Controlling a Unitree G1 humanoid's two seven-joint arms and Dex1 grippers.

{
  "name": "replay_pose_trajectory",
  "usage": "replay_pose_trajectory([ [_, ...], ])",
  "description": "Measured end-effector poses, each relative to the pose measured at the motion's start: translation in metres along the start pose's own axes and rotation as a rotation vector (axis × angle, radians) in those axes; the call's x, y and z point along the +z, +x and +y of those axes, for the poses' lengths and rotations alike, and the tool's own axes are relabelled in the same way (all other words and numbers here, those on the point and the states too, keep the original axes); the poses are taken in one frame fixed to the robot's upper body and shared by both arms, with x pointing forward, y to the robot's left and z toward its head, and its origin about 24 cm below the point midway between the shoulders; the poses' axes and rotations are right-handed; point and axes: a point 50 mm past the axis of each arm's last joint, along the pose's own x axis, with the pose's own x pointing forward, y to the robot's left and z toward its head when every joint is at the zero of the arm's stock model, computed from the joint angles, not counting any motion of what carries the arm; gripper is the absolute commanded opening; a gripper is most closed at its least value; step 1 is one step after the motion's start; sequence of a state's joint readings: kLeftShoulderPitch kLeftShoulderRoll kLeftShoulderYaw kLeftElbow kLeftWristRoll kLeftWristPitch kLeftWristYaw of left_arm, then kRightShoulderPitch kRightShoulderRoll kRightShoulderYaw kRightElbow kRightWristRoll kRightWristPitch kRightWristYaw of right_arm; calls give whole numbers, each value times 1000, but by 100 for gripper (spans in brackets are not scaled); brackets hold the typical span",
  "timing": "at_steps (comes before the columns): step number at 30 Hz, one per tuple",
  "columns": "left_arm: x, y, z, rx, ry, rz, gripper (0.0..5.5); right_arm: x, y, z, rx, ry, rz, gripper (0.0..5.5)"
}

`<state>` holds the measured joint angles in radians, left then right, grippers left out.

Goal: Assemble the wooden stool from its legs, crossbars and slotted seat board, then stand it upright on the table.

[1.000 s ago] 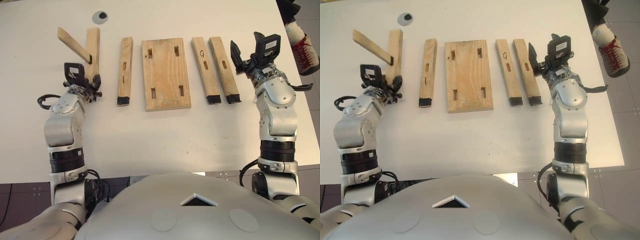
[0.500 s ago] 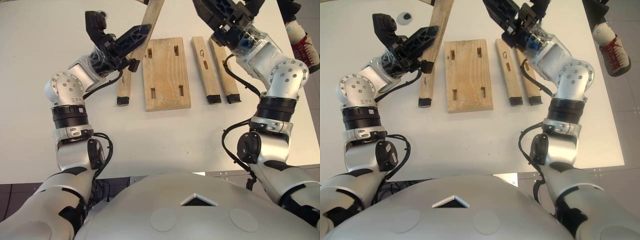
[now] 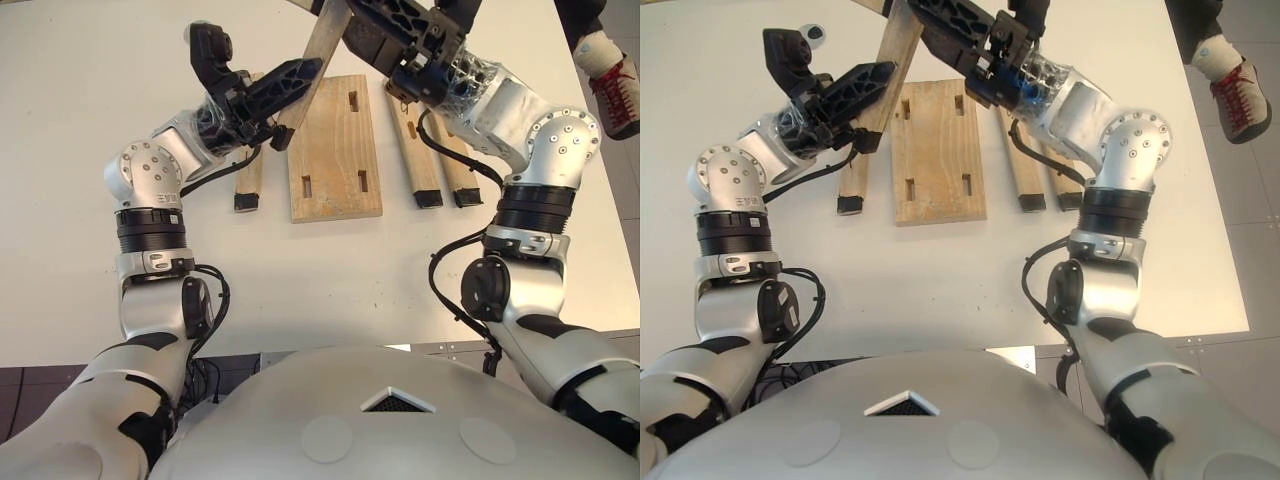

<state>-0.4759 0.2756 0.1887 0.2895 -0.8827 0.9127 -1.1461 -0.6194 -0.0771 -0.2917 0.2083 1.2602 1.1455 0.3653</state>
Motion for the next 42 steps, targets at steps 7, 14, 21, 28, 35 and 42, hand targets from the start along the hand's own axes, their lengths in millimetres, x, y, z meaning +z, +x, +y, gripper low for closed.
replay_pose_trajectory([
  [7, 0, 1, -2, -14, 6, 6, 203, -3, 6, 2, 18, 9, 7, 235],
  [14, 0, 2, -2, -13, 10, 10, 203, -3, 6, 2, 19, 4, 12, 233],
  [21, -3, 2, 0, 16, -13, 34, 294, -10, 4, -2, -27, -76, 54, 212],
  [28, 4, -51, 6, 222, -38, -109, 406, 6, -11, -6, -28, -141, -106, 210],
  [35, 14, -93, 18, 522, 73, -250, 408, 10, -47, -9, 49, -480, -82, 207],
  [42, 19, -85, 22, 554, 96, -292, 408, -7, -66, -22, 69, -718, 126, 206],
])
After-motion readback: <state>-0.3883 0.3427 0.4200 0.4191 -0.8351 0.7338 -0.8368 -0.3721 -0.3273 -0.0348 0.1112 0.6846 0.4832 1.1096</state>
